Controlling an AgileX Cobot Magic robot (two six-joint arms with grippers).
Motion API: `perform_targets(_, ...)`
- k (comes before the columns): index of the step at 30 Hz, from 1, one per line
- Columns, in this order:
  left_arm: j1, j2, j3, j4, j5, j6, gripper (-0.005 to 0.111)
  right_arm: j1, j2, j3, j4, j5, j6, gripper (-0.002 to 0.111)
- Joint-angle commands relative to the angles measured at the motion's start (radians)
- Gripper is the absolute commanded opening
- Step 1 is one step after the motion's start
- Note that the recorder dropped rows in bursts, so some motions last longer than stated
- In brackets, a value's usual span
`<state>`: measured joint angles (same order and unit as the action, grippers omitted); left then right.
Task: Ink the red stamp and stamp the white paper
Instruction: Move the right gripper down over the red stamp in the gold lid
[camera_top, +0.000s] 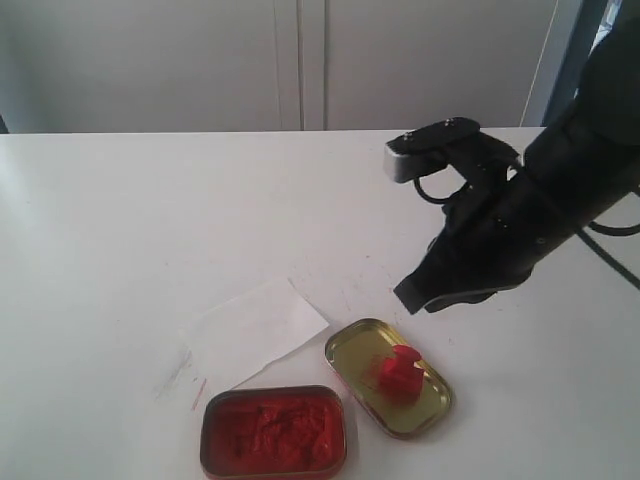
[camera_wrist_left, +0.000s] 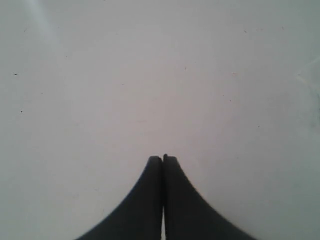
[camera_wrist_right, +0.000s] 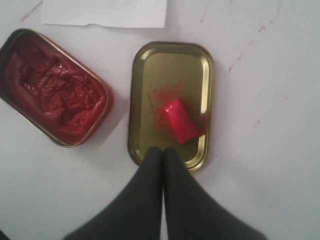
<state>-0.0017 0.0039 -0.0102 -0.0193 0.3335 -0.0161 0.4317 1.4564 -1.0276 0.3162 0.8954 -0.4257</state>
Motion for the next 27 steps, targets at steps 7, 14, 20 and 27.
perform_targets(7, 0.000, -0.004, 0.010, -0.002, 0.007, -0.002, 0.000, 0.094, 0.072, -0.046, -0.140, 0.021, -0.031, 0.000)
perform_targets(14, 0.000, -0.004, 0.010, -0.002, 0.007, -0.002, 0.000, 0.144, 0.129, -0.085, -0.171, 0.029, -0.102, 0.000)
perform_targets(20, 0.000, -0.004, 0.010, -0.002, 0.007, -0.002, 0.000, 0.175, 0.181, -0.089, -0.186, 0.055, -0.251, 0.000)
perform_targets(27, 0.000, -0.004, 0.010, -0.002, 0.007, -0.002, 0.000, 0.175, 0.200, -0.089, -0.251, 0.051, -0.248, 0.001)
